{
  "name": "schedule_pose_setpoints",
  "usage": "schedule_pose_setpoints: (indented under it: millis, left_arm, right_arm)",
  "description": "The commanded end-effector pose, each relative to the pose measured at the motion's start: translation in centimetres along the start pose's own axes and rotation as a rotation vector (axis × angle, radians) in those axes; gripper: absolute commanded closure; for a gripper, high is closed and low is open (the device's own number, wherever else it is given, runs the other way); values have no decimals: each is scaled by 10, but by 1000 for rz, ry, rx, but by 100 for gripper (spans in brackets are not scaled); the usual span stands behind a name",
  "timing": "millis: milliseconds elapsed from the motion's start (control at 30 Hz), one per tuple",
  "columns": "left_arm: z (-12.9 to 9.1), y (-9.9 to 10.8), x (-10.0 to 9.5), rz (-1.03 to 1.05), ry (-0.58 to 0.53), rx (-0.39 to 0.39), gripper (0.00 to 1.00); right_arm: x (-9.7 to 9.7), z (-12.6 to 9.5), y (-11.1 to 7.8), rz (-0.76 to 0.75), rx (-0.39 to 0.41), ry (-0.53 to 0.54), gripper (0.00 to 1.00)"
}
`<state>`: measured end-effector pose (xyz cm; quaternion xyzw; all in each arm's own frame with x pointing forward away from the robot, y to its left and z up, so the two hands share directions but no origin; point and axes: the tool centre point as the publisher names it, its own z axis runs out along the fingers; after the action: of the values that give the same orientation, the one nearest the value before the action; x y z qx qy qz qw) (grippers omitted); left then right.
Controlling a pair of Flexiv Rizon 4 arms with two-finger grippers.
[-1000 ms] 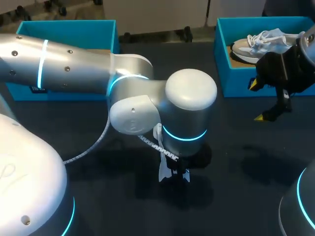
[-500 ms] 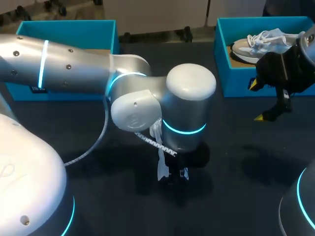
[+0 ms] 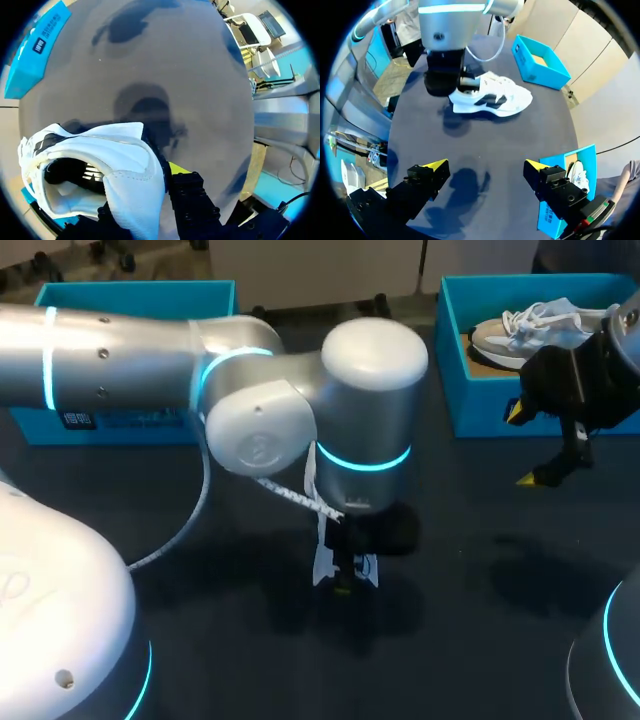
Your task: Take the shoe out of the shoebox, open the shoe tongue, remove and reinsert the insole, then place the shoe into the shoebox
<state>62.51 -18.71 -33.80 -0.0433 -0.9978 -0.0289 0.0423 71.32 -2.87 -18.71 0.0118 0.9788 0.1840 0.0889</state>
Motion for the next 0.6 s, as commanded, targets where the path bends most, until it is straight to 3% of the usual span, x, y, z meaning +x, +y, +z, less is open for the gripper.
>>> schedule_pose_setpoints:
  millis: [33, 400, 600]
  left_arm:
    - [-65, 23, 4, 11, -27, 15, 100]
    - [-141, 27, -5, -4, -10, 28, 100]
    - [-154, 26, -9, -35, -58, 40, 100]
  right_arm:
    - [-1, 1, 1, 1, 2, 1, 0]
    - [-1, 1, 1, 1, 2, 1, 0]
    - [-1, 1, 1, 1, 2, 1, 0]
